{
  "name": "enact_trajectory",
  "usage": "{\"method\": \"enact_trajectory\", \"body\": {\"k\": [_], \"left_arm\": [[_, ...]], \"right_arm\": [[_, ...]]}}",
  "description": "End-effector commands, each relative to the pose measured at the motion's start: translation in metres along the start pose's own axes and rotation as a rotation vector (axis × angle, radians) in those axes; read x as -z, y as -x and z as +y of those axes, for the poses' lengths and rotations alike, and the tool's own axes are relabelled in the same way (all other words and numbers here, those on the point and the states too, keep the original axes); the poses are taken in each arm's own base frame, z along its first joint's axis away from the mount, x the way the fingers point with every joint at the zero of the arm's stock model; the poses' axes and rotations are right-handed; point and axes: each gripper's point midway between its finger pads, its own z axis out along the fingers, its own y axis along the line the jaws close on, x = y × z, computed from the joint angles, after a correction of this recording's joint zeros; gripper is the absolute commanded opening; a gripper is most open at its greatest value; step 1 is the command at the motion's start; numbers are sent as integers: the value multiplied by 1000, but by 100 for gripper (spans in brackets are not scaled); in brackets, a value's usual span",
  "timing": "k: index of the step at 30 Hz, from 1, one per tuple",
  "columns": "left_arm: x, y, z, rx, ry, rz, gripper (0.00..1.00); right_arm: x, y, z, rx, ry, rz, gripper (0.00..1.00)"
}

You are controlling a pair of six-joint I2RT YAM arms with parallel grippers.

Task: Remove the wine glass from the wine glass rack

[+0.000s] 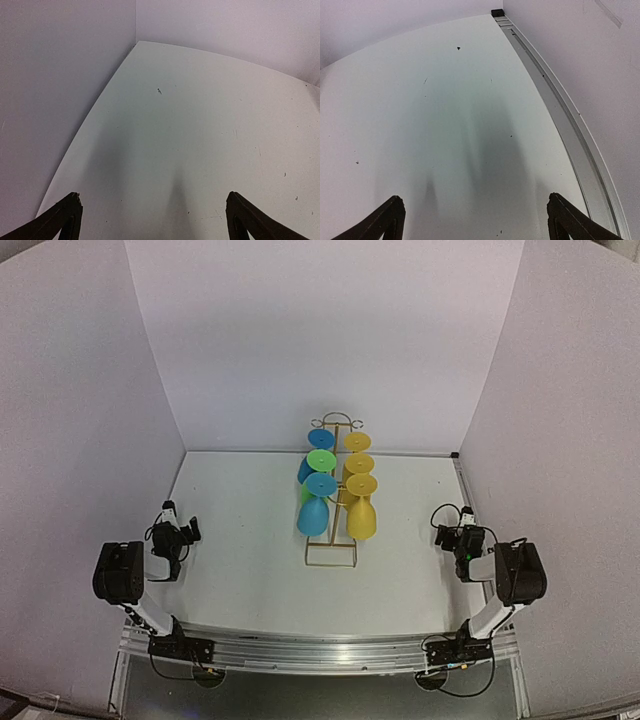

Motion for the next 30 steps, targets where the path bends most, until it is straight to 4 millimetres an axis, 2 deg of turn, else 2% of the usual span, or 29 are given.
{"method": "enact_trajectory", "body": {"k": [1, 4, 5, 7, 8, 13, 16, 19, 20, 23, 28, 30], "left_arm": [[0, 20, 3, -3, 16, -68, 100], [0, 20, 3, -3, 15, -68, 100], [0, 20, 3, -3, 16, -68, 100], [0, 20, 3, -3, 16, -68, 100], [-1, 20, 3, -4, 15, -64, 100], [5, 28, 10, 8, 59, -81, 100], [13, 51, -4, -23, -11, -50, 100], [37, 98, -18, -21, -59, -160, 100], [48, 116, -30, -44, -99, -206, 100], [74, 143, -84, -152, -268, -233, 100], [115, 156, -179, -223, -582, -192, 100], [132, 158, -205, -243, -682, -189, 100]], "right_arm": [[6, 33, -15, -43, -114, -34, 94], [17, 70, -33, -123, -259, 27, 98], [19, 78, -29, -137, -247, 49, 98], [20, 97, -10, -180, -161, 102, 97], [23, 95, -2, -208, -127, 167, 95], [47, 124, 50, -366, 101, 332, 86], [66, 148, 81, -452, 255, 373, 80], [87, 171, 115, -516, 414, 399, 74], [96, 179, 129, -528, 475, 409, 71], [130, 201, 179, -500, 648, 441, 66], [183, 220, 245, -457, 849, 495, 64], [198, 223, 264, -452, 905, 524, 65]]}}
